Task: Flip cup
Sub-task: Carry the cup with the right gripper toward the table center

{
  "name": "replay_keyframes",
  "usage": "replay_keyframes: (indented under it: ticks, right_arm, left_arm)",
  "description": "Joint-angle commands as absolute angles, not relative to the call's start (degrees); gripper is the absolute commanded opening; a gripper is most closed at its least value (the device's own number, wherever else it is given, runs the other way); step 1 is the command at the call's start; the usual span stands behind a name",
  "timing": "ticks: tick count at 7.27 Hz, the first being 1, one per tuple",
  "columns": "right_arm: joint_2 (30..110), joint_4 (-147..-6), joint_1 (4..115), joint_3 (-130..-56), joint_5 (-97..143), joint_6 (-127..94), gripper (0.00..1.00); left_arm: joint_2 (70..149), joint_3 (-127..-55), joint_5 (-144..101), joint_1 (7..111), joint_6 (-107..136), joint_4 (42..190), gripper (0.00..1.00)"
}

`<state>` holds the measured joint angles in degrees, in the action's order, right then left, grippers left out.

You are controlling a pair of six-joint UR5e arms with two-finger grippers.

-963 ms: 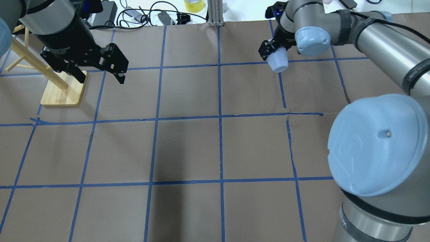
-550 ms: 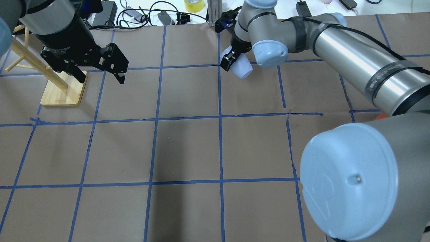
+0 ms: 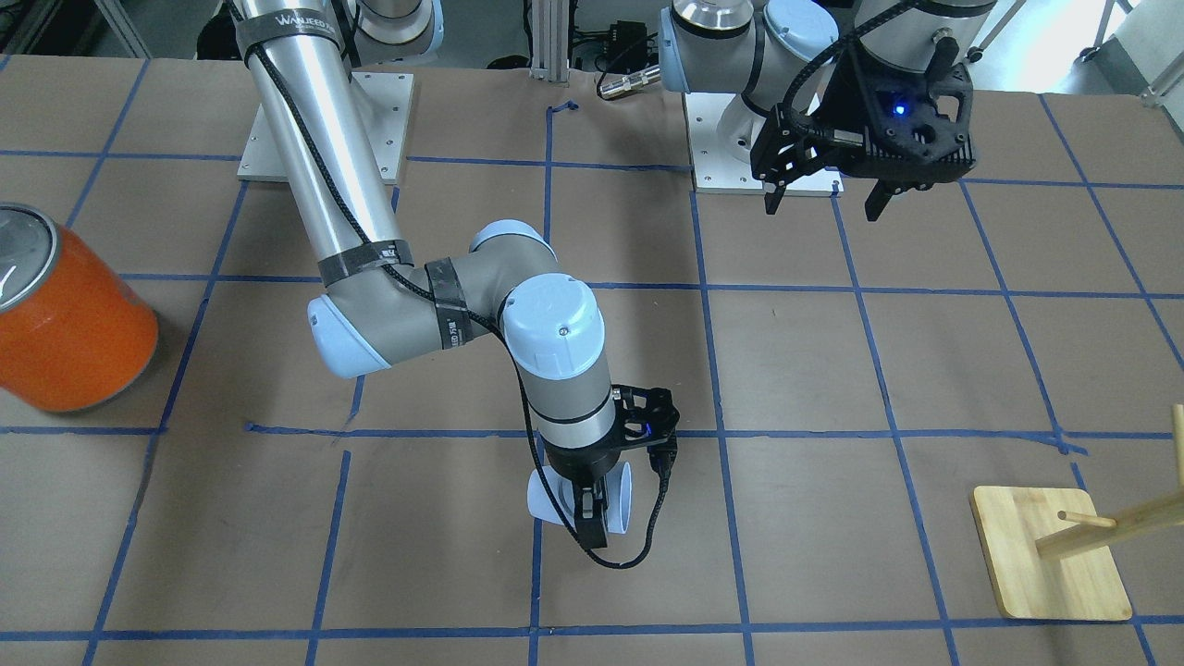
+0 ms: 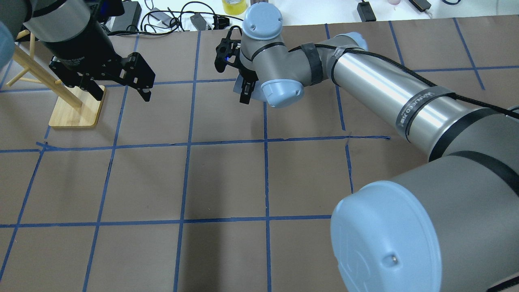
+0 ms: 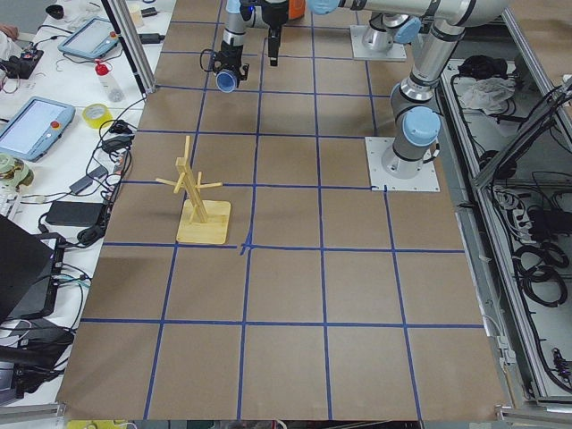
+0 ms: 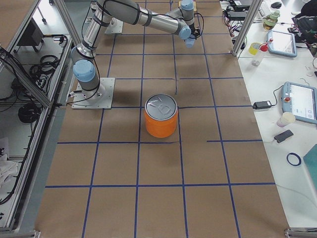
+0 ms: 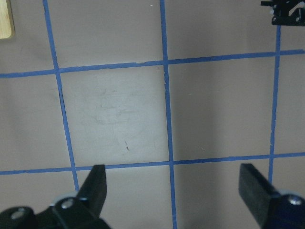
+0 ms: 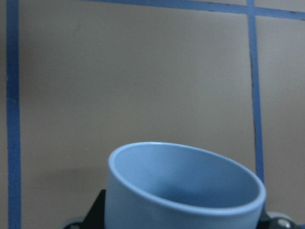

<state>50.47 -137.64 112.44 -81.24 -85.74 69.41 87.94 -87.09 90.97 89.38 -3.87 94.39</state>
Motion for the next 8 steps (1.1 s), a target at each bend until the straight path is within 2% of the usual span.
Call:
replay_keyframes:
  ticks: [1, 2, 4, 5, 8]
  right_arm:
    - [51.0, -143.1, 113.2, -88.2, -87.7, 73.9, 0.73]
    - [51.2, -143.3, 114.1, -89.5, -88.0, 73.6, 0.73]
    - [51.4, -143.4, 114.2, -88.7, -88.2, 72.9, 0.85]
    - [51.1, -143.3, 114.3, -88.9, -88.9, 73.0, 1.0]
    - [54.1, -142.4, 114.4, -89.4, -88.8, 73.4, 1.0]
  left_arm:
    - [88.0, -87.1, 91.0, 89.4, -3.9, 94.4, 1.0]
    - [88.0, -87.1, 91.0, 89.4, -3.9, 94.4, 1.0]
    - [88.0, -87.1, 91.0, 89.4, -3.9, 94.4, 1.0]
    - [87.9, -87.1, 91.0, 89.4, -3.9, 94.4, 1.0]
    - [87.9, -87.1, 91.0, 89.4, -4.0, 94.4, 1.0]
